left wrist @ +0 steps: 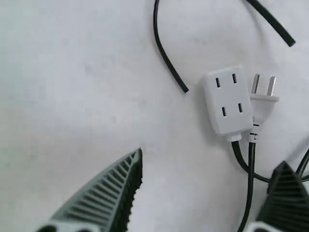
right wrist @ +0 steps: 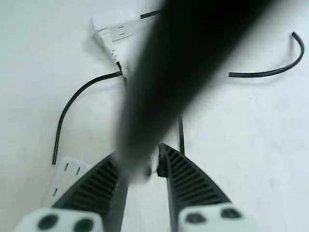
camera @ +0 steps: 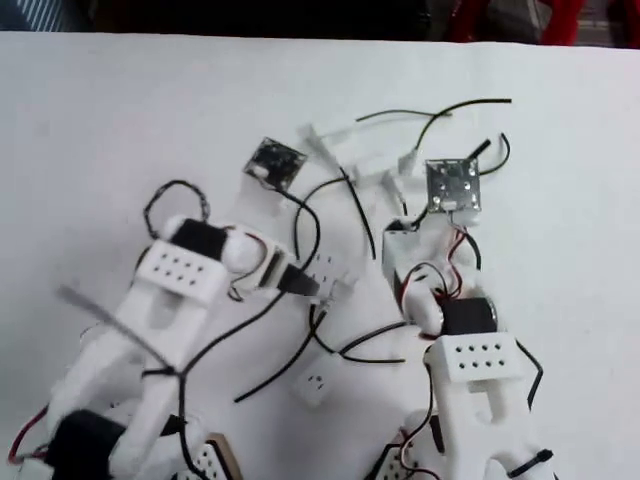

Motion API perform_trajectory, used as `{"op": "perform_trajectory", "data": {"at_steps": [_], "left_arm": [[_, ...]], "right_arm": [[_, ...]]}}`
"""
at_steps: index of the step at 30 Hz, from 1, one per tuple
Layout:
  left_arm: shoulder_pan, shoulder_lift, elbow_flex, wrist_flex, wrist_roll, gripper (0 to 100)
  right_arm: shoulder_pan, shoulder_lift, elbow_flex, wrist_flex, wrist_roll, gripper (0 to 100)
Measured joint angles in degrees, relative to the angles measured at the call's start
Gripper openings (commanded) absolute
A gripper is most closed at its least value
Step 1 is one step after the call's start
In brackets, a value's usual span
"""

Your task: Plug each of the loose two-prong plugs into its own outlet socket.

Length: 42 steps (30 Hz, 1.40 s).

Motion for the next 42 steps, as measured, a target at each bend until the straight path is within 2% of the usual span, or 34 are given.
{"op": "perform_trajectory", "data": {"at_steps": [7, 13, 17, 24, 28, 32, 34, 42], "left_arm": [[5.19, 13.71, -0.53, -9.23, 5.01, 39], [5.54, 21.89, -0.53, -18.11, 6.68, 24], [5.98, 24.35, -1.23, -22.59, 6.33, 22], [5.63, 25.23, -3.52, -23.21, -7.03, 22], [4.66, 25.23, -5.27, -22.15, -19.52, 23], [4.4, 25.23, -6.24, -20.04, -32.18, 34], [4.22, 25.23, -6.33, -19.69, -33.67, 37], [1.93, 25.23, -12.48, -13.01, -32.7, 33]], "right_arm": [[2.02, 0.0, 0.88, -1.49, -0.79, 1.8], [2.02, 0.0, 1.23, -1.49, -0.79, 1.8], [2.02, 0.0, 1.23, -1.49, -0.79, 1.8], [2.02, 0.0, 1.23, -1.49, -0.79, 1.8], [2.02, 0.0, 1.23, -1.49, -0.79, 1.8], [2.02, 0.0, 1.23, -1.49, -0.79, 1.8], [2.02, 0.0, 1.23, -1.49, -0.79, 1.8], [2.02, 0.0, 2.29, -1.49, -0.79, 1.8]]}}
